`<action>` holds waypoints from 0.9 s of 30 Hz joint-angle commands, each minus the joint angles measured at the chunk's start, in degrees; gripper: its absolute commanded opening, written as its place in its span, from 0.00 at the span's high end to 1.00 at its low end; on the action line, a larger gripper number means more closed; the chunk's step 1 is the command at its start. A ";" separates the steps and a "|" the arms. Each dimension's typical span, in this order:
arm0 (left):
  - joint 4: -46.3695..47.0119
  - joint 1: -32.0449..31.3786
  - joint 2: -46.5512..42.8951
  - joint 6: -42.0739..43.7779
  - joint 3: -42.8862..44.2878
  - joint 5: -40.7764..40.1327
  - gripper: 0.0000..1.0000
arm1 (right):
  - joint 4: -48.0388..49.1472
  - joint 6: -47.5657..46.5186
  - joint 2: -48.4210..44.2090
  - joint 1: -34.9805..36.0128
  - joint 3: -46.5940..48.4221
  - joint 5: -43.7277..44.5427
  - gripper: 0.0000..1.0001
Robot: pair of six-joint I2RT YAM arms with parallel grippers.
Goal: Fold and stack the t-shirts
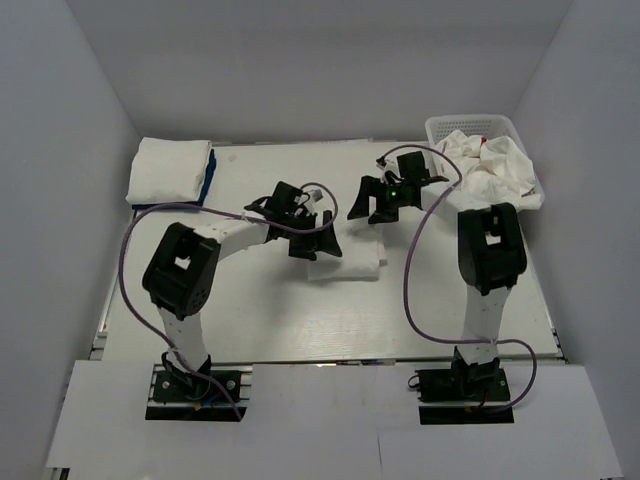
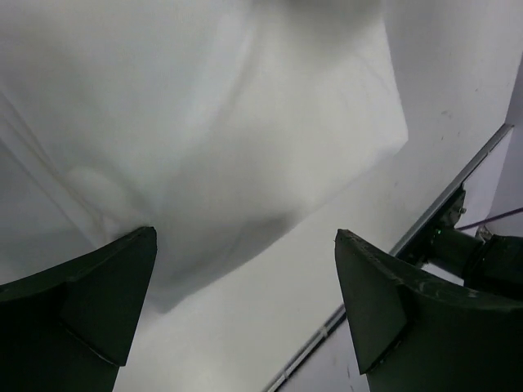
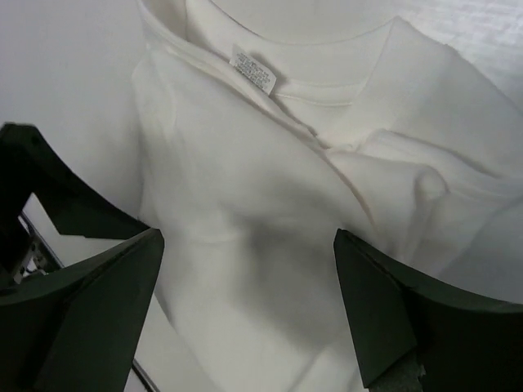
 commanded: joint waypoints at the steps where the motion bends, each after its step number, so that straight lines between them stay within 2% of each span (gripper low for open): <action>1: -8.39 0.18 -9.58 -2.13 -2.34 -7.21 0.00 | -1.65 -4.78 -11.21 0.77 -4.87 3.40 0.10; 3: -8.92 0.18 -12.66 -2.14 -1.37 -10.73 0.00 | -2.08 -4.07 -16.64 1.21 -6.97 4.90 0.10; 4: -8.92 0.18 -13.28 -2.66 -0.59 -12.22 0.00 | -2.69 -3.63 -17.71 1.30 -7.25 10.31 0.10; 6: -9.45 0.18 -13.29 -3.36 -0.05 -16.09 0.00 | -6.47 -3.80 -21.22 1.56 -8.39 14.03 0.10; 7: -9.45 0.88 -13.29 -4.06 0.56 -17.41 0.00 | -7.78 -3.81 -22.28 1.65 -9.26 18.84 0.10; 9: -9.45 1.41 -12.33 -4.68 1.88 -20.31 0.00 | -12.62 -3.81 -23.34 2.18 -9.80 21.42 0.10; 10: -10.75 1.41 -10.41 -4.69 4.06 -23.54 0.00 | -13.15 -3.63 -23.70 3.31 -11.37 22.13 0.10; 14: -12.09 1.41 -5.83 -3.98 9.33 -25.51 0.00 | -15.62 -2.23 -23.09 5.60 -13.75 22.84 0.10; 17: -14.10 1.41 -1.35 -3.46 14.00 -28.49 0.00 | -16.14 -0.13 -20.46 7.27 -14.37 22.84 0.18; 20: -14.11 1.41 1.21 -2.93 15.50 -27.63 0.11 | -16.06 1.02 -17.91 8.50 -13.50 21.88 0.28; 26: -11.92 1.41 2.53 -2.40 14.55 -25.61 0.27 | -16.41 3.05 -14.83 8.86 -12.97 22.31 0.38; 27: -11.30 1.41 2.53 -2.40 14.54 -24.12 0.33 | -16.32 3.14 -14.65 8.86 -13.05 21.88 0.44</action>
